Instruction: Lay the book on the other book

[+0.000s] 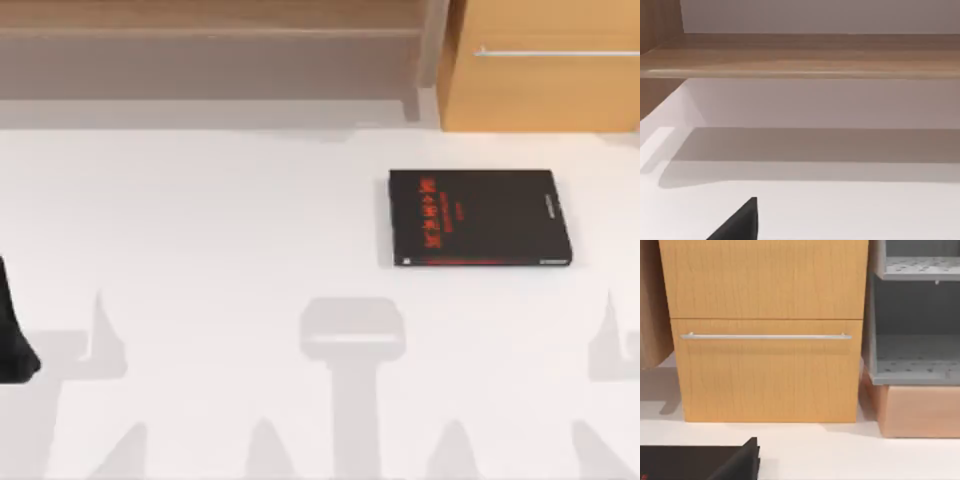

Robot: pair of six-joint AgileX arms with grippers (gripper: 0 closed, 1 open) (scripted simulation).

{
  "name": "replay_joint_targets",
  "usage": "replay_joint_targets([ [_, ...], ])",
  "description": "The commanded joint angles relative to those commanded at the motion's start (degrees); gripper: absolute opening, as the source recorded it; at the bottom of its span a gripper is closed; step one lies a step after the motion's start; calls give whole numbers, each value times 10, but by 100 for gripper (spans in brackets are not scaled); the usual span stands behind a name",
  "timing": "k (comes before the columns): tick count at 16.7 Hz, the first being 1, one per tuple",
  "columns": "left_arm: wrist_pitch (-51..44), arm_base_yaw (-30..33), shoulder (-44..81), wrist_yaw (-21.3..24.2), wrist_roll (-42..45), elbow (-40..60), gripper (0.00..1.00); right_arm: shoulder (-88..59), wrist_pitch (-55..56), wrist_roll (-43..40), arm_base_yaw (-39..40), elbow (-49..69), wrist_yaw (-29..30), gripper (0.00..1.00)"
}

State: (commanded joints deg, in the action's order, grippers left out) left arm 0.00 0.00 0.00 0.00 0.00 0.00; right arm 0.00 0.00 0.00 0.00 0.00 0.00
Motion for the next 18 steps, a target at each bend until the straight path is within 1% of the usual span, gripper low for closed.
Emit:
replay_joint_targets([
  [4, 0, 0, 0, 0, 0, 0, 100, -17, 6, 0, -5, 14, -5, 100],
  [8, 0, 0, 0, 0, 0, 0, 100, -123, 42, 0, -36, 101, -34, 100],
  [11, 0, 0, 0, 0, 0, 0, 100, -260, 82, 0, -71, 206, -66, 100],
  [18, 0, 0, 0, 0, 0, 0, 100, -685, 193, 0, -167, 489, -156, 100],
])
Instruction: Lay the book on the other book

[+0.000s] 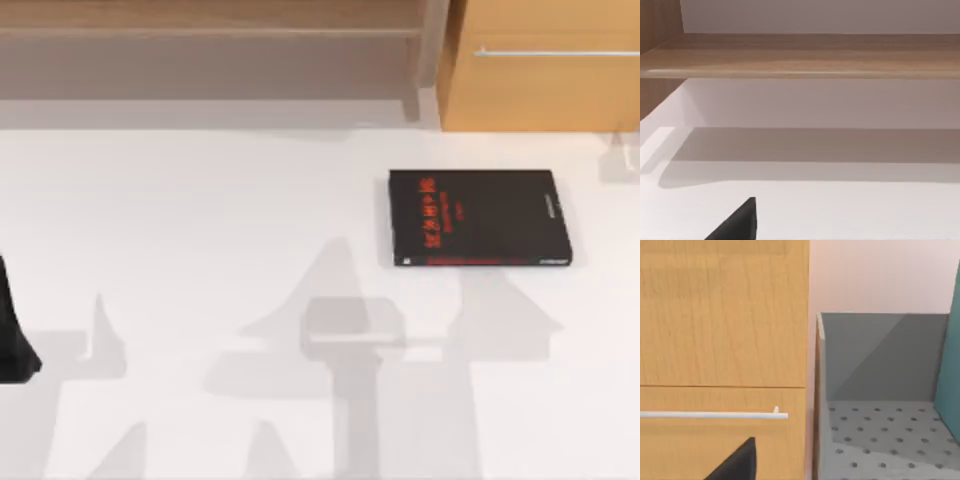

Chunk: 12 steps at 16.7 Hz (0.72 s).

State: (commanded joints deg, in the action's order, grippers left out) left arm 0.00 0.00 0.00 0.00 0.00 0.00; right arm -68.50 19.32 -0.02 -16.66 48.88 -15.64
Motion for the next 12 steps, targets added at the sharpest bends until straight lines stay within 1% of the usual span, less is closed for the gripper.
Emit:
replay_joint_targets([
  [7, 0, 0, 0, 0, 0, 0, 100, -345, 97, 0, -83, 245, -78, 100],
  [10, 0, 0, 0, 0, 0, 0, 100, -439, 124, 0, -107, 314, -100, 100],
  [12, 0, 0, 0, 0, 0, 0, 100, -477, 135, 0, -117, 343, -110, 100],
])
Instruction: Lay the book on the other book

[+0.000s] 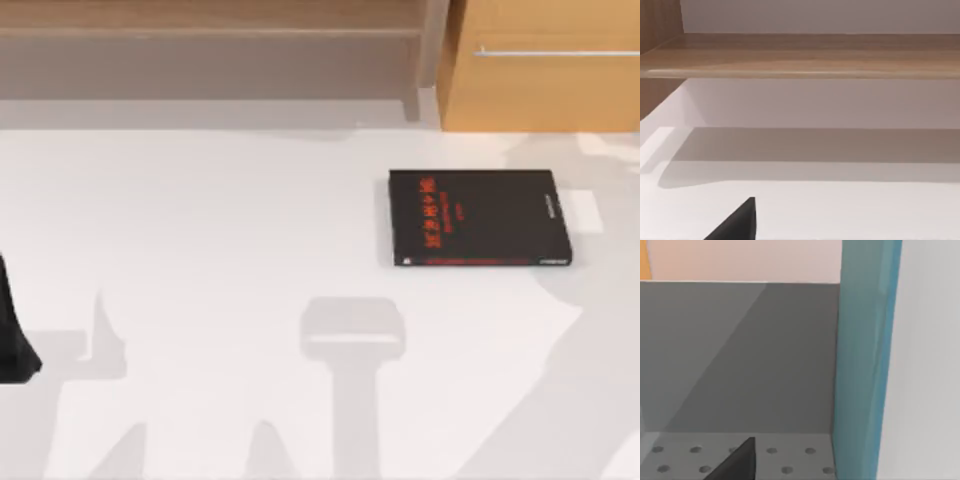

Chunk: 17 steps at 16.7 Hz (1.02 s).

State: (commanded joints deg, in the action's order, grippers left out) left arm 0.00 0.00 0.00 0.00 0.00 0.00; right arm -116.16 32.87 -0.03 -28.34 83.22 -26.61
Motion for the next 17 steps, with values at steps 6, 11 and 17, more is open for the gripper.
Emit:
replay_joint_targets([
  [6, 0, 0, 0, 0, 0, 0, 100, -17, 5, 0, -5, 14, -4, 100],
  [11, 0, 0, 0, 0, 0, 0, 100, -35, -12, 0, -3, 49, -3, 100],
  [17, 0, 0, 0, 0, 0, 0, 100, -71, -23, -1, 13, 96, 14, 100],
])
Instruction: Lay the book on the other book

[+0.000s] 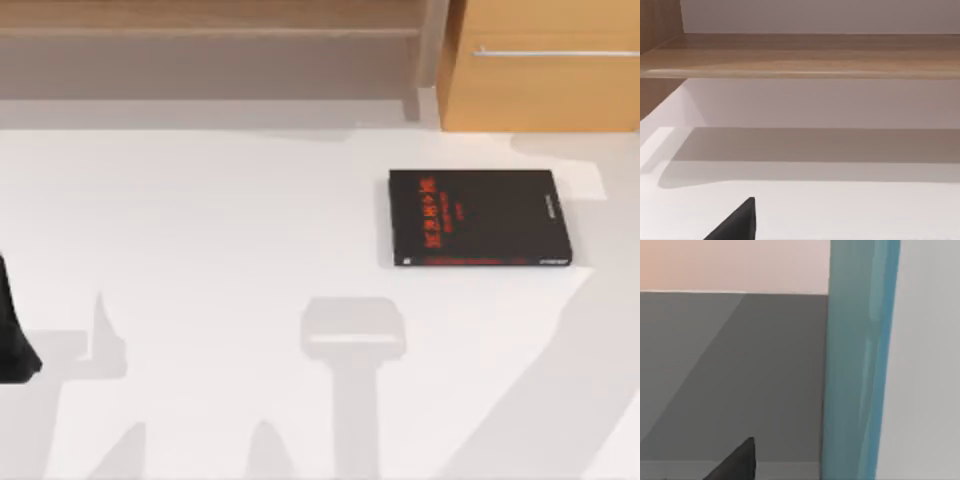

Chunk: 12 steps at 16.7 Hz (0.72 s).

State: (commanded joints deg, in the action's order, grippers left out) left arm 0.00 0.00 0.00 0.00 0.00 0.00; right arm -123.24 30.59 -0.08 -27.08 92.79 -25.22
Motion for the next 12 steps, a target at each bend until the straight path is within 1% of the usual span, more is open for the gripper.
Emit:
replay_joint_targets([
  [5, 0, 0, 0, 0, 0, 0, 100, -3, -4, 0, -1, 6, -1, 100],
  [12, 0, 0, 0, 0, 0, 0, 100, -3, -4, 0, -1, 6, -1, 47],
])
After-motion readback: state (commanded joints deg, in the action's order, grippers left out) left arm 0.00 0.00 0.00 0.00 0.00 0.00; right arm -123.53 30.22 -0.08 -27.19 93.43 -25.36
